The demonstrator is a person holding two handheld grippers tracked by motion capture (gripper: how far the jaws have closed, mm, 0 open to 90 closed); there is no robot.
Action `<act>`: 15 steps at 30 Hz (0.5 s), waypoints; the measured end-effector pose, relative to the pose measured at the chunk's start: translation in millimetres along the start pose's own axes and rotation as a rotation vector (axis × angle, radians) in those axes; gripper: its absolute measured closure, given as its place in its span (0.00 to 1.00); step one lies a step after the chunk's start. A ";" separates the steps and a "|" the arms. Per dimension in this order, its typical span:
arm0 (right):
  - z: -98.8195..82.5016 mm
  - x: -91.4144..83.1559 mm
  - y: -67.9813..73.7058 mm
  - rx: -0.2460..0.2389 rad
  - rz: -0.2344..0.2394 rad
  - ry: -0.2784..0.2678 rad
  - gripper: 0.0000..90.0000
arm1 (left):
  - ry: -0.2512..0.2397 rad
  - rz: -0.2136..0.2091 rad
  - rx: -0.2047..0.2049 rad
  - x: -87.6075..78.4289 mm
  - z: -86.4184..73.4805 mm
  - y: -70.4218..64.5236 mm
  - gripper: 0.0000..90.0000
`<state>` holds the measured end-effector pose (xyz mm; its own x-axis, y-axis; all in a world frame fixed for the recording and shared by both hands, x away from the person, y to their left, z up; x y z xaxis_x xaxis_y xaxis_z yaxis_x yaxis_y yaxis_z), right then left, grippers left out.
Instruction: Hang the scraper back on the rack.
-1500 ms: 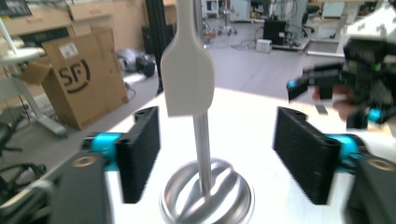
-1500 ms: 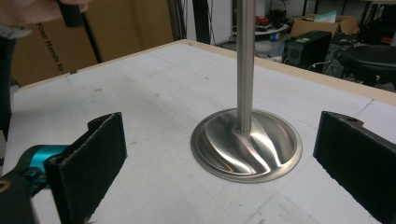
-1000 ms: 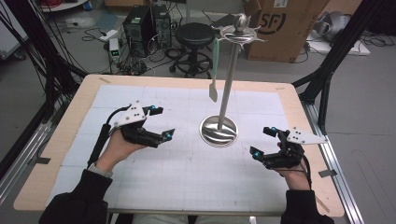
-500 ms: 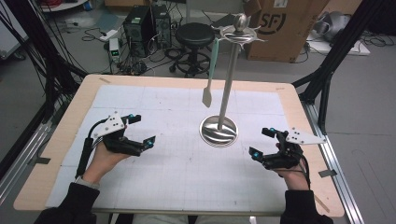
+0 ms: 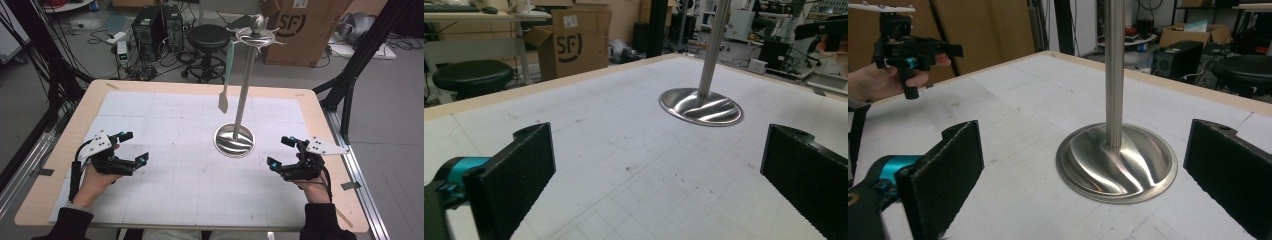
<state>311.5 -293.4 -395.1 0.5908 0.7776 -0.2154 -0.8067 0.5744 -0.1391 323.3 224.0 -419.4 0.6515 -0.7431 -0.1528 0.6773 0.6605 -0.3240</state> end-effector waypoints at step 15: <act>-5.9 4.4 -1.1 0.003 -0.035 0.012 0.02 | -0.026 0.058 -0.048 -18.6 -7.7 18.2 0.02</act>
Point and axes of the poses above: each handheld gripper's, and its own axes: x roughly forward along the jaws, z roughly out of its top, y roughly to its left, the point moved 3 cm from there along x, roughly forward along the jaws, and after that the axes turned 15 degrees about -x, right-handed, at the moved point
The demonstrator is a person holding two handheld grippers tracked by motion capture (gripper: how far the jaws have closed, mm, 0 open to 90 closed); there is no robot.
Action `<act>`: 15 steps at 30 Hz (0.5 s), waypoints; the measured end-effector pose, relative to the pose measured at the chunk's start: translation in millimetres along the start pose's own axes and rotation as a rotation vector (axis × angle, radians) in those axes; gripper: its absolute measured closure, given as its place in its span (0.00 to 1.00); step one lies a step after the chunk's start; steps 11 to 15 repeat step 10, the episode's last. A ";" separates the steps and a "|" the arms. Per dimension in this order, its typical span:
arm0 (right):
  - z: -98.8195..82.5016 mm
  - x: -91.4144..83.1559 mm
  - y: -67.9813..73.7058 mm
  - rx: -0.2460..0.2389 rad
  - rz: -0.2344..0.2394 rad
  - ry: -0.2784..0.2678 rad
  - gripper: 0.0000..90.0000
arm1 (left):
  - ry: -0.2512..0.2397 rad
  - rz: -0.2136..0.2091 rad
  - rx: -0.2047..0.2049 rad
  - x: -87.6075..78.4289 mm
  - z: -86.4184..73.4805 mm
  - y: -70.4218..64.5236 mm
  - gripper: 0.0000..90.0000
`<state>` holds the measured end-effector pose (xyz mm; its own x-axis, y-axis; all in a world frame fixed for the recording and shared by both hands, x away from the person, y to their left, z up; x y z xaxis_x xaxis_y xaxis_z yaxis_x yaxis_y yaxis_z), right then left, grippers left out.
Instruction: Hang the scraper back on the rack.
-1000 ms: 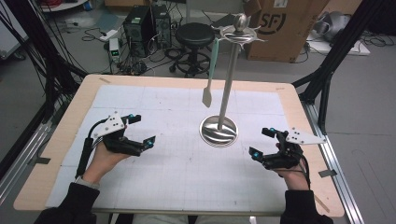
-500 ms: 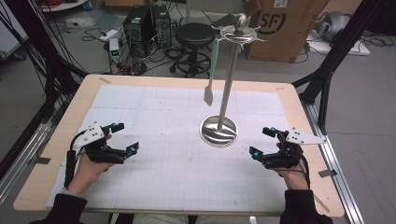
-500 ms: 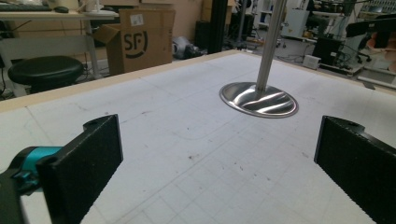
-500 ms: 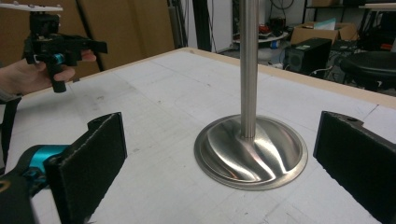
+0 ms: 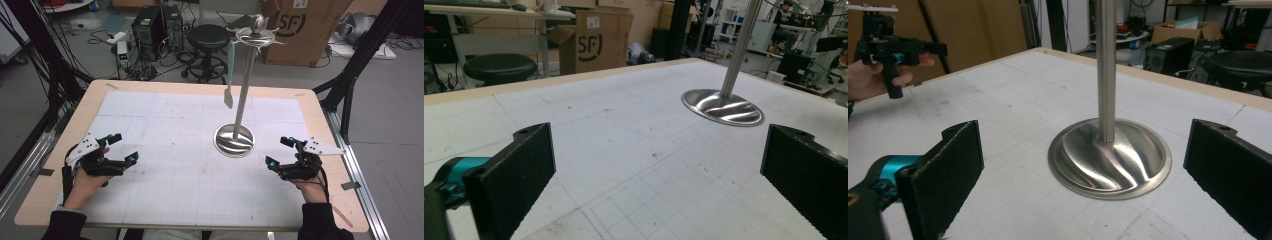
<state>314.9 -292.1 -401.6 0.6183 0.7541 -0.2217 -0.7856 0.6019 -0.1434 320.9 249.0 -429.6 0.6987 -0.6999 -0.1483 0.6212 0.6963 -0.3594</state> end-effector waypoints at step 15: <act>-5.0 -1.7 -1.4 0.009 -0.043 -0.013 0.02 | -0.064 0.003 -0.018 -5.3 6.2 2.3 0.02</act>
Point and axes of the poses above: each handheld gripper's, and its own axes: x roughly forward along the jaws, z roughly out of its top, y roughly to its left, the point moved 3 cm from there along x, roughly forward along the jaws, and after that the axes turned 15 degrees about -x, right-handed, at the moved point
